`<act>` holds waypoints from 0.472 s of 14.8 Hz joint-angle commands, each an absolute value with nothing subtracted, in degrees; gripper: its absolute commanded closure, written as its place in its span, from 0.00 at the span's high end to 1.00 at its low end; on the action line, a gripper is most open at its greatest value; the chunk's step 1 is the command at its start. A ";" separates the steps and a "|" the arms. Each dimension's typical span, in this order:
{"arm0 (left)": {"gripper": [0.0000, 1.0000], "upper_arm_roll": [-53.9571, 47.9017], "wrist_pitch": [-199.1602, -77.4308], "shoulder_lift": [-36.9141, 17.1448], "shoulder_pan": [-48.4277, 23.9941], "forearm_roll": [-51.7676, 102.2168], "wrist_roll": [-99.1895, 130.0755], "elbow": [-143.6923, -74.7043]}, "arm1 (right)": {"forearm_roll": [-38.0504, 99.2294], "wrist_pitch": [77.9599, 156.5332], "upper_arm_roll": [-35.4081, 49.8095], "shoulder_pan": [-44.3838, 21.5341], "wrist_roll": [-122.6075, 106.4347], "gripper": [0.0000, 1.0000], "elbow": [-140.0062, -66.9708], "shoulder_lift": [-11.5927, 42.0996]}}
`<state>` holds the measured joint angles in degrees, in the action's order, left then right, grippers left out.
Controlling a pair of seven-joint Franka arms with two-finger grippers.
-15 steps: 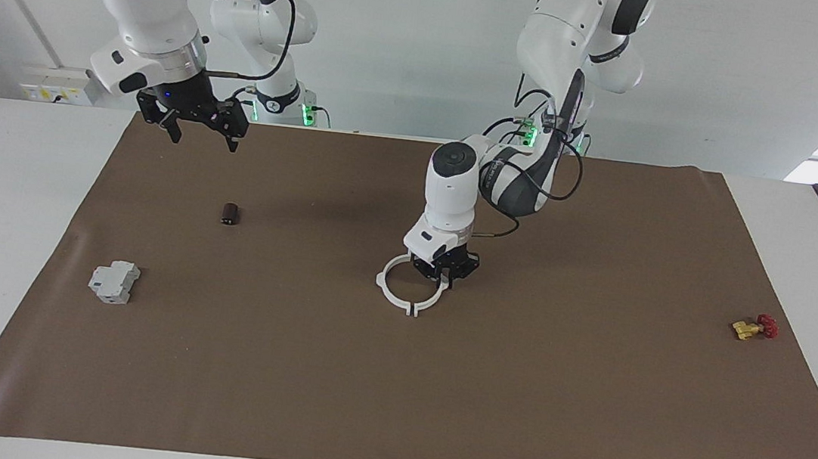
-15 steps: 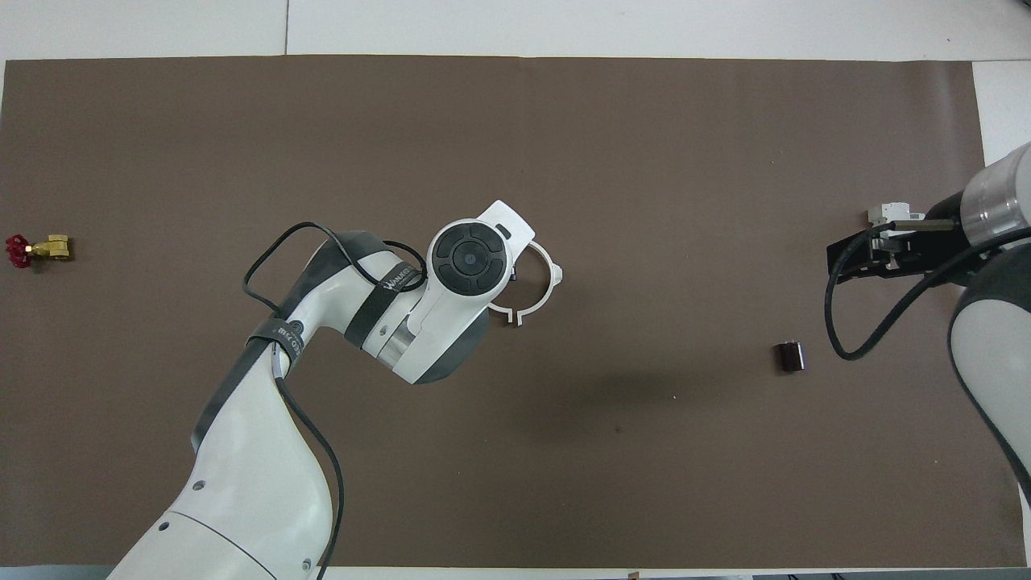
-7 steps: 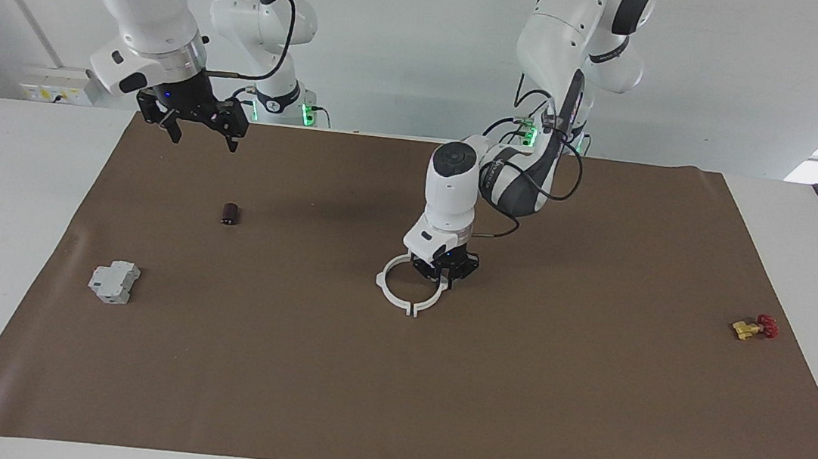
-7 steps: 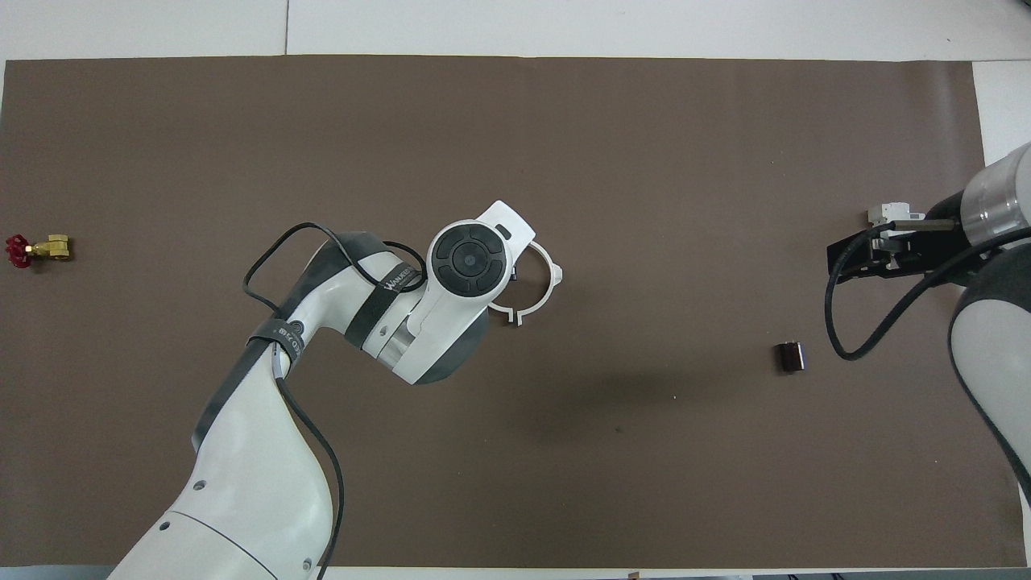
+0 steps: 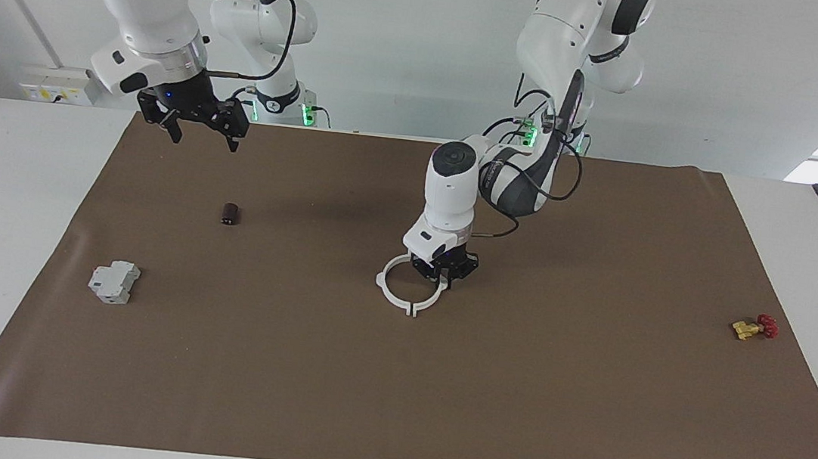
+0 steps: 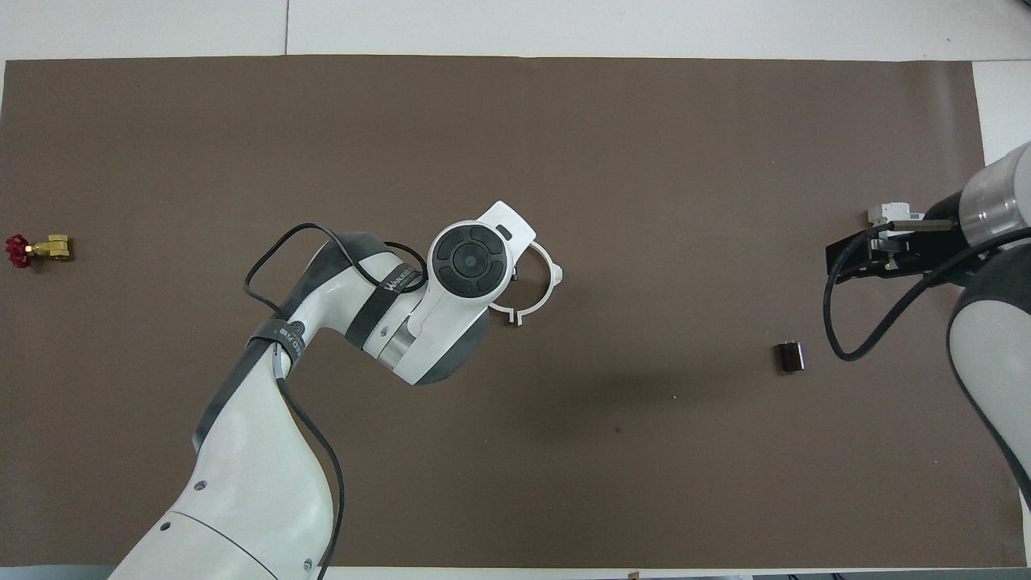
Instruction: Assemble drain pipe with both arms
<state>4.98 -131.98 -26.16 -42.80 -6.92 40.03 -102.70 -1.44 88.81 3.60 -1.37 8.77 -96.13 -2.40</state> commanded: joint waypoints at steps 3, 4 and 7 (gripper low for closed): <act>0.68 5.19 -132.89 -23.83 -42.54 -8.35 40.87 -104.33 | -0.53 88.86 3.96 -0.88 7.38 1.00 -96.42 -2.90; 0.68 5.19 -132.72 -23.21 -41.67 -8.35 40.78 -104.33 | -0.53 88.86 3.96 -0.88 7.38 1.00 -96.42 -2.90; 0.68 5.10 -132.89 -21.80 -38.86 -8.35 40.17 -104.41 | -0.53 88.86 3.96 -0.88 7.38 1.00 -96.42 -2.81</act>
<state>5.17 -132.09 -24.14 -40.70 -6.97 40.05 -102.61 -1.44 88.81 3.70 -1.38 8.77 -96.13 -2.40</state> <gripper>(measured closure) 0.317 0.000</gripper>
